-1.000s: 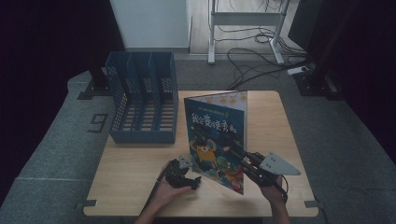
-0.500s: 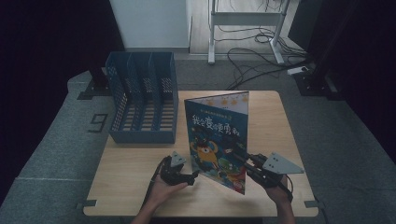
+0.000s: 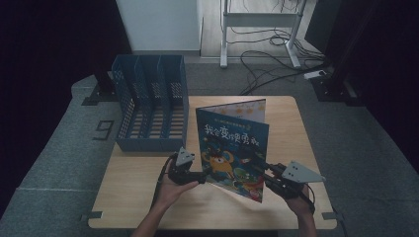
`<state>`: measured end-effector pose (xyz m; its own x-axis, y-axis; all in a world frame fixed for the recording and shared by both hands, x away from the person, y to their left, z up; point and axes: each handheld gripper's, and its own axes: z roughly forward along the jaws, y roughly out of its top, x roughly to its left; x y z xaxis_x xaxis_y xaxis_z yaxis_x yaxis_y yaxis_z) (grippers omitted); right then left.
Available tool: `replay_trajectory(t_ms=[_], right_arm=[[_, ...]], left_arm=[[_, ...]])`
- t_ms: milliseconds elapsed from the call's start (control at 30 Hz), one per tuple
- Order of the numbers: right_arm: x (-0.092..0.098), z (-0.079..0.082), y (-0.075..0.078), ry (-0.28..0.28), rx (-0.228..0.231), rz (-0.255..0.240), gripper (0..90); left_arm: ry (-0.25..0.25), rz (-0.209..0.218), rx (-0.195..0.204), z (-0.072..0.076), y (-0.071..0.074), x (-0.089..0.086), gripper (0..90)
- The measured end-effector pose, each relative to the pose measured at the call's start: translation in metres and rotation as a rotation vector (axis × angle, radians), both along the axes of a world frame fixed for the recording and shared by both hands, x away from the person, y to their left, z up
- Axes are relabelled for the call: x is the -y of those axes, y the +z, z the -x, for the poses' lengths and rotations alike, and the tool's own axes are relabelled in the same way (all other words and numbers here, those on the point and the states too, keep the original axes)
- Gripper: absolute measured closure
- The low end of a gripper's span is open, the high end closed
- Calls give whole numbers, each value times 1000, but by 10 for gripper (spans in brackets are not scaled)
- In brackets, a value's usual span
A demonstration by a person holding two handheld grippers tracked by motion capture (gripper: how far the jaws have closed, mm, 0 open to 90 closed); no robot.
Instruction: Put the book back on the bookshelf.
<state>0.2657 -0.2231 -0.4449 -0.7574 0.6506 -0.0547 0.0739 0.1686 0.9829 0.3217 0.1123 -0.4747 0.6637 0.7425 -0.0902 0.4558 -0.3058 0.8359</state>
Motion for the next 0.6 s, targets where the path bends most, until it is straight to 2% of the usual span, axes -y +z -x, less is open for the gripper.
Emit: replay_trajectory(t_ms=[100,233,400,467,600], right_arm=[[3,-2,-3,-4,-9,3,728],[5,-3,-5,-11,-14,9,718],[8,-6,-9,-29,-24,17,696],[8,-8,-13,-35,-31,29,676],[8,-11,-17,-33,-43,16,672]], left_arm=[[-8,19,29,-1,8,2,181],[-20,24,48,-2,12,5,199],[-26,34,83,-2,16,9,265],[-12,18,90,-2,16,10,285],[-13,26,94,-4,16,9,317]])
